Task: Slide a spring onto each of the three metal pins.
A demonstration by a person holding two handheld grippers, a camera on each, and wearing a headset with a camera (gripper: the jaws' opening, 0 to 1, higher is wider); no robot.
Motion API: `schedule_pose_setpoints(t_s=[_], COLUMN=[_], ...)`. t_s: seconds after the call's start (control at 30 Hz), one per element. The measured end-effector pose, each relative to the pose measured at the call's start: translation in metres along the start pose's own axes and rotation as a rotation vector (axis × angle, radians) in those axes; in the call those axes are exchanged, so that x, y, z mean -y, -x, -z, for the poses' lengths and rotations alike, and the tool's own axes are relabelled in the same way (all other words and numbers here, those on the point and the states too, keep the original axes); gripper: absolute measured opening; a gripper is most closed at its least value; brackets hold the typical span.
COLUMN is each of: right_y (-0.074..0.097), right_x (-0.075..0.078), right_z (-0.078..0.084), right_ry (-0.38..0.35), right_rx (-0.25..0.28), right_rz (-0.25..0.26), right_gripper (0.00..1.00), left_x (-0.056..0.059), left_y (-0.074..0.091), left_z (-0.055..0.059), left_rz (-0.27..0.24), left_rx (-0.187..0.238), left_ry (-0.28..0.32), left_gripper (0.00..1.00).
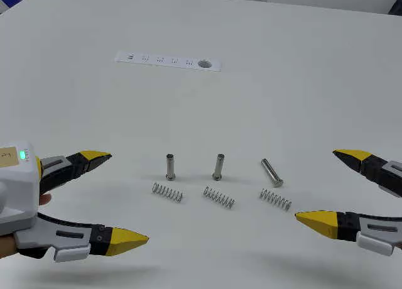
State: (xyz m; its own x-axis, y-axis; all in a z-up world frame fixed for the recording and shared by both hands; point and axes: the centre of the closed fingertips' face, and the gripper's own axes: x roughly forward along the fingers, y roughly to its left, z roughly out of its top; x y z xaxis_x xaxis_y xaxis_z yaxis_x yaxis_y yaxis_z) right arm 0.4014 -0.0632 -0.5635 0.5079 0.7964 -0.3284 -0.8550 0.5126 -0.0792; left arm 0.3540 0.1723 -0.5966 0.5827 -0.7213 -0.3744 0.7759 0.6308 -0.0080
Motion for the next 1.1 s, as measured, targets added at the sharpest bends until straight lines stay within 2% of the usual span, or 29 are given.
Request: schedule_pose_setpoints(t_s=[0.27, 1.1], right_y=[0.0007, 0.0010], right_x=[-0.0004, 0.0072], right_z=[0.0034, 0.0003], right_ry=[-0.005, -0.015], right_rx=[-0.004, -0.012], right_rz=[0.002, 0.023], right_gripper=[0.83, 0.78], left_x=[0.0018, 0.0010], left_y=[-0.0002, 0.0008], left_z=[-0.0002, -0.0022], left_rz=[0.001, -0.009], left_rx=[-0.001, 0.007], left_ry=[0.003, 0.005], left_gripper=[0.97, 0.95])
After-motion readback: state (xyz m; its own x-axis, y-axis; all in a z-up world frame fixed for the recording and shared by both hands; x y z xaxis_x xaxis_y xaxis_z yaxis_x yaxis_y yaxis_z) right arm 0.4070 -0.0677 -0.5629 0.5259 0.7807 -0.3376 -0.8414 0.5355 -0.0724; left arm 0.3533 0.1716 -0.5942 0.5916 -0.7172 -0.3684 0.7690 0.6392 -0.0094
